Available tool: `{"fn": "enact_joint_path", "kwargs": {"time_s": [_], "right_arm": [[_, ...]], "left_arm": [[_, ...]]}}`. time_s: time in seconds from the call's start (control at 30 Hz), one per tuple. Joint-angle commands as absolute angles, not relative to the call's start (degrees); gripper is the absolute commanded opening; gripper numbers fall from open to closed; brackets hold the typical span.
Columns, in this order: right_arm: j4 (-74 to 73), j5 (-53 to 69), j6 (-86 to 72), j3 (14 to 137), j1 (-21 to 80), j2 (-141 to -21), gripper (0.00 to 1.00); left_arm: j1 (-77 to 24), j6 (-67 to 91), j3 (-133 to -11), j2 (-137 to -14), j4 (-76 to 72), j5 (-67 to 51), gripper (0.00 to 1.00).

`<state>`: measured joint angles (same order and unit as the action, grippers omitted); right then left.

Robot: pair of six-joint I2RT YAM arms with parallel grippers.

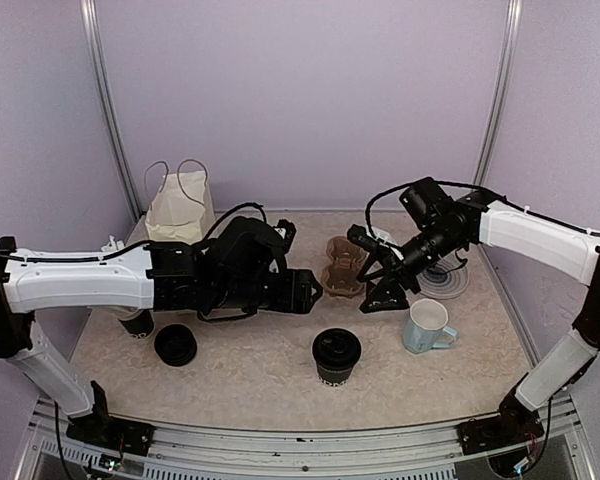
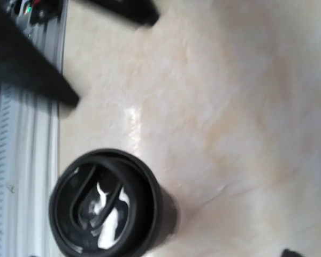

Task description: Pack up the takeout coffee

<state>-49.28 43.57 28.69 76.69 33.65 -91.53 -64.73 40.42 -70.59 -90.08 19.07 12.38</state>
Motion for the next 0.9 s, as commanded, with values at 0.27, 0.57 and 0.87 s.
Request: {"fn": "enact_joint_path", "kwargs": {"time_s": [0.27, 0.57, 0.87], "right_arm": [[-42.25, 32.21, 45.75, 71.8, 43.92, -87.36, 0.98], [-43.78, 32.01, 45.53, 72.74, 48.54, -93.03, 0.97], [-45.71, 32.07, 46.5, 72.74, 50.06, -95.2, 0.97]], "left_arm": [[-61.49, 33.59, -70.81, -81.65, 22.55, 25.88, 0.81], [-60.95, 35.06, -67.71, -79.66, 21.82, 25.76, 0.81], [-60.25, 35.81, -65.85, -79.28, 21.21, 24.73, 0.81]]}}
